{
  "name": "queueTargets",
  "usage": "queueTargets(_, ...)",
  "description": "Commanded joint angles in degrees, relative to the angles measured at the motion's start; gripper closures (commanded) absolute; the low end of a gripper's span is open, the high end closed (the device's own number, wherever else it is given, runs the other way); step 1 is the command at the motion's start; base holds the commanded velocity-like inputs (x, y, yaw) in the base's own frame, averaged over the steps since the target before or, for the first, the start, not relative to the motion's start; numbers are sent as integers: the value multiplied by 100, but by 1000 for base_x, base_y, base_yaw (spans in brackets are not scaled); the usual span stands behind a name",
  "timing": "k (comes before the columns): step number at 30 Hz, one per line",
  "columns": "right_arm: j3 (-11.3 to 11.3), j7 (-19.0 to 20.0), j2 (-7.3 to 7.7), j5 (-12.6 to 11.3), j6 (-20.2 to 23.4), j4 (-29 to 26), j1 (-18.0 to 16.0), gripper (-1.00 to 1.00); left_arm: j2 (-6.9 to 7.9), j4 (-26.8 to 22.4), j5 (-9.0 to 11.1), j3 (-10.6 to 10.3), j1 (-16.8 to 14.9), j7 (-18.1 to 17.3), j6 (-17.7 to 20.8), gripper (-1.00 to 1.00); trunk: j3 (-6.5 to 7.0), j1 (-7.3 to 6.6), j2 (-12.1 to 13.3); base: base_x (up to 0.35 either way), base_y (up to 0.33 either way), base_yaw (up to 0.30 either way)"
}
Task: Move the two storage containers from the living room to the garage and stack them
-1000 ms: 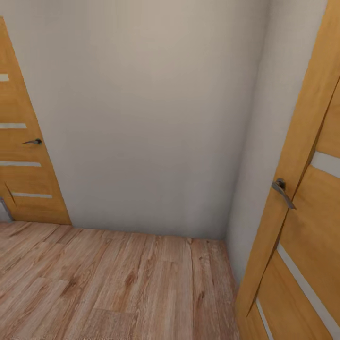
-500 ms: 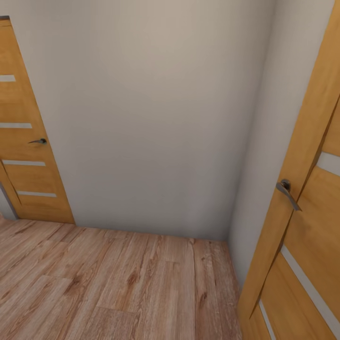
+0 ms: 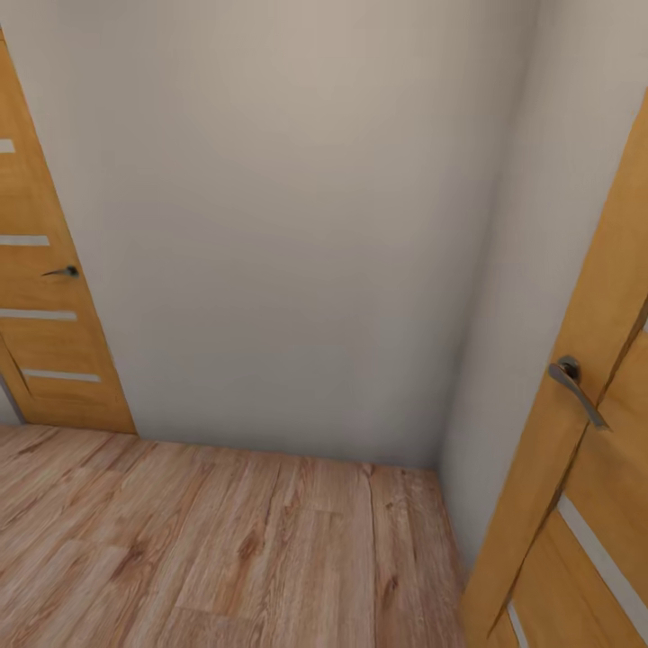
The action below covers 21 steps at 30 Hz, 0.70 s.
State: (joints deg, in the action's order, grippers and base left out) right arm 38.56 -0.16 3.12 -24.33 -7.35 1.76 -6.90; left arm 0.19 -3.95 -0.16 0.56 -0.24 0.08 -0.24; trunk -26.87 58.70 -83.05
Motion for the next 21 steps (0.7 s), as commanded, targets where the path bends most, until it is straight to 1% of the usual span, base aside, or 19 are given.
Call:
queueTargets(1,48,-2,-4,-43,-29,16,-5,-100,0,-1,-2,5,-2,1,-2,-100,-6,3,-3,321,0,0)
queueTargets(21,47,-10,-3,-48,-12,17,-6,-100,7,-1,-2,5,-2,1,-11,-100,-6,3,-3,322,0,0)
